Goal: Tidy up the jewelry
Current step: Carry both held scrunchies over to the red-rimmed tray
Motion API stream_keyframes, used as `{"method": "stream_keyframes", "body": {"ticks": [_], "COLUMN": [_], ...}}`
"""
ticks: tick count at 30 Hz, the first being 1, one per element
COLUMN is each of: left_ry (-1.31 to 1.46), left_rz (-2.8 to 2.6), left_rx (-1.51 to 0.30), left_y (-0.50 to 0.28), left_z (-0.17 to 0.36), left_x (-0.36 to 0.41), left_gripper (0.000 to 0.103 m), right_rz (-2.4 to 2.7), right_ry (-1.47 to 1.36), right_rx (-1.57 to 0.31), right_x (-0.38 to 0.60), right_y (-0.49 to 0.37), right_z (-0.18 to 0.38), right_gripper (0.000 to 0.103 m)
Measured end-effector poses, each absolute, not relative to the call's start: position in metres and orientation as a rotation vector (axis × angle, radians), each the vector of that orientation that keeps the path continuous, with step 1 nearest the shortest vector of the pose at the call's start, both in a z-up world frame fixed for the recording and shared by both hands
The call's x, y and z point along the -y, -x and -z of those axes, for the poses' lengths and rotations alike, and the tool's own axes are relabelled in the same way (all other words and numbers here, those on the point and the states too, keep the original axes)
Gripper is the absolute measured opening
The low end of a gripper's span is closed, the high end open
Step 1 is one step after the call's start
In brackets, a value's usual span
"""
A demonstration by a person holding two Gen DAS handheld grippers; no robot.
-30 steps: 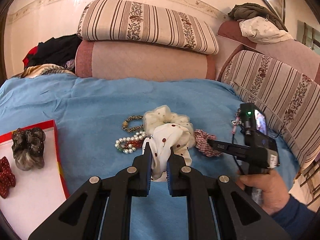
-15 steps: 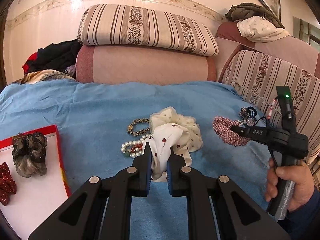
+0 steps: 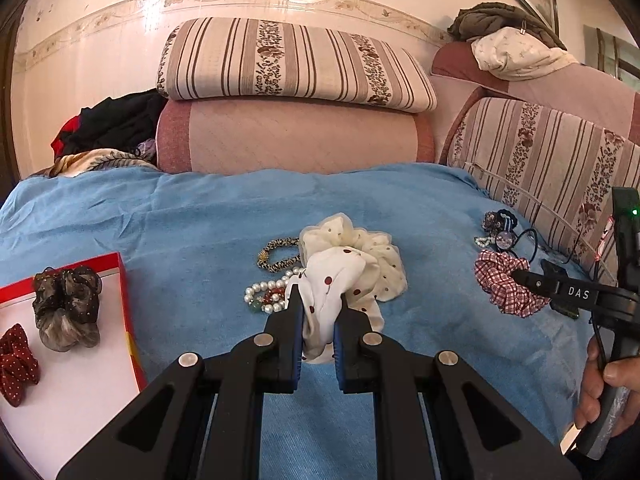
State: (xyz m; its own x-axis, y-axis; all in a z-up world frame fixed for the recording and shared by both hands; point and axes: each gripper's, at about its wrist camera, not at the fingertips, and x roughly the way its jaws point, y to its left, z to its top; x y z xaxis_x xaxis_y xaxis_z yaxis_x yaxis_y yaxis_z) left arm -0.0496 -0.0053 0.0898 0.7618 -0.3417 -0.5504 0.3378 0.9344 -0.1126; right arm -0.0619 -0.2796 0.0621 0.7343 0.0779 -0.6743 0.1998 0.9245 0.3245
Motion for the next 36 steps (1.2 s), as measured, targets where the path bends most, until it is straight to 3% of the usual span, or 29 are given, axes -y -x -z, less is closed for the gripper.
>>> {"method": "stream_keyframes", "body": {"ticks": [18, 36], "left_ry": [0.002, 0.061], "left_rz": [0.345, 0.219], "left_rx": [-0.604, -0.562], "left_y": [0.045, 0.053], "left_z": [-0.091, -0.109], "left_x": [-0.003, -0.063], "left_gripper": [0.012, 0.013], "right_rz": [-0.006, -0.109], "right_ry": [-0.374, -0.281], "right_rx": [-0.748, -0.761], "right_x": [0.242, 0.167], "right_y": [0.046, 0.027], "right_z": [-0.068, -0.067], "right_gripper": [0.010, 0.010]}}
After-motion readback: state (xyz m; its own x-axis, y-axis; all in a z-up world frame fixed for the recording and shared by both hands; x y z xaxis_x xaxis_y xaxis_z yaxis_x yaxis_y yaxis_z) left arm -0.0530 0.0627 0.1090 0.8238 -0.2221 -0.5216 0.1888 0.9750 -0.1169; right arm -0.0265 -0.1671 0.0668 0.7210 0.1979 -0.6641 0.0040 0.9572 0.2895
